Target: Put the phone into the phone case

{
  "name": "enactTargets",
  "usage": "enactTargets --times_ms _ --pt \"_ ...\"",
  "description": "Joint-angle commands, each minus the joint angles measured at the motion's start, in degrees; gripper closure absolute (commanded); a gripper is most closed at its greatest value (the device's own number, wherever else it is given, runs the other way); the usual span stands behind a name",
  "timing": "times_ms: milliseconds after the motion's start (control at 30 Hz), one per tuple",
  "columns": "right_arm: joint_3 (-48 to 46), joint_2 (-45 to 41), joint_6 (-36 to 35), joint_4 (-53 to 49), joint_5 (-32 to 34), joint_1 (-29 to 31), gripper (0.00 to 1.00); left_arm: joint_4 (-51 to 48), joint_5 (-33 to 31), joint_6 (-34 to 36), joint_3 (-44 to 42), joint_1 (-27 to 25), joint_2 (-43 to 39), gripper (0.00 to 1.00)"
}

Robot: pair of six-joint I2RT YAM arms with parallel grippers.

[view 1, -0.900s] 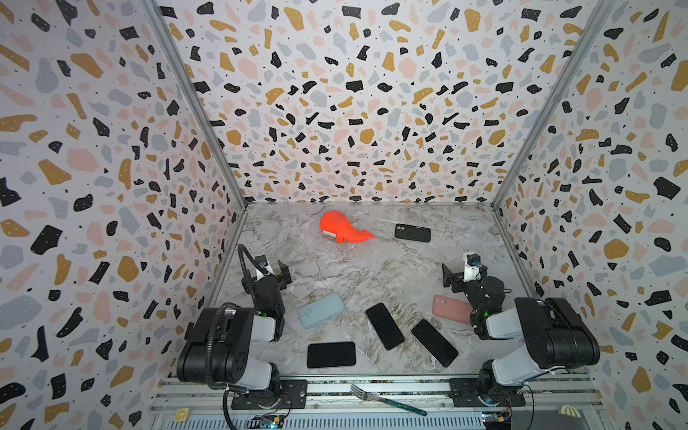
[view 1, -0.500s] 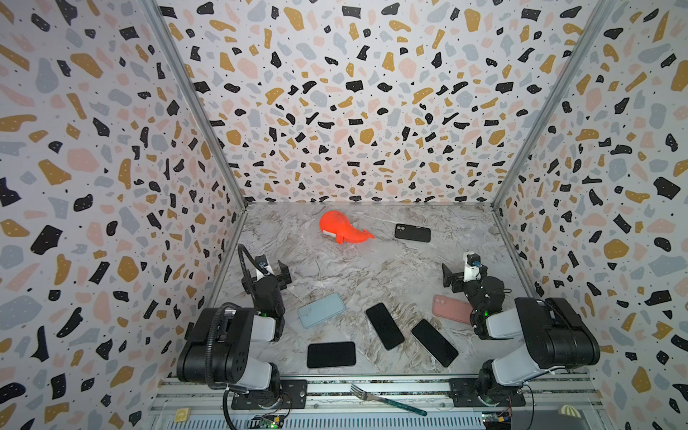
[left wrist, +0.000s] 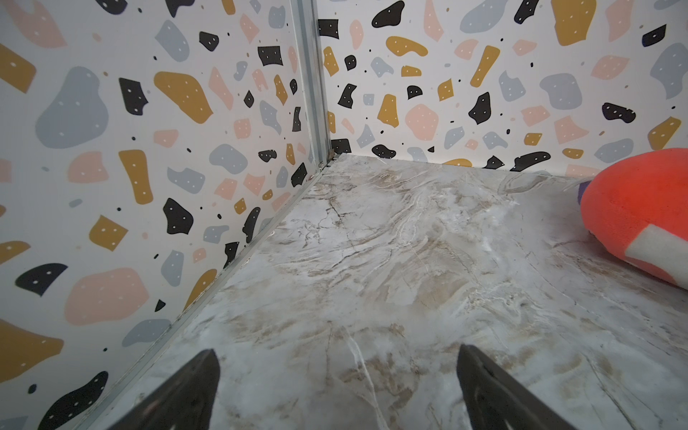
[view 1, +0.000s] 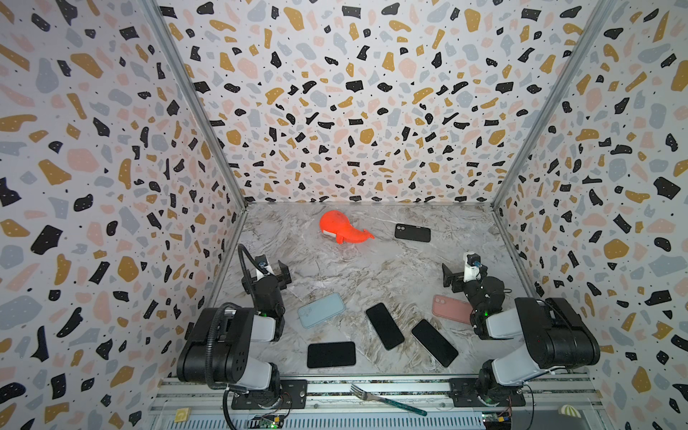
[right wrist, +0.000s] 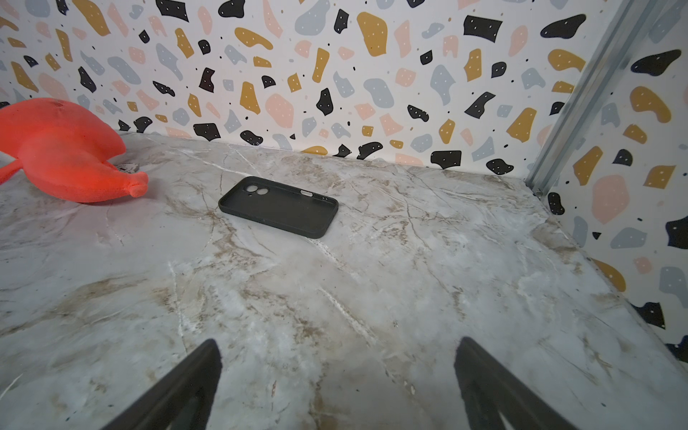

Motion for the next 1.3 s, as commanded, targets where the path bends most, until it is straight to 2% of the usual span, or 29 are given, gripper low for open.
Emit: enactTargets --times_ms 0,1267 --pt "-0.1 -1.0 0.2 1.1 -0.6 -0.1 0.01 3.4 -1.1 0.0 0.2 -0.2 -0.8 0.0" --pt "-1.0 -1.4 0.1 2.4 -0.7 -0.1 0.01 3.1 -1.3 0.0 0.3 -0.4 -0.9 0.0"
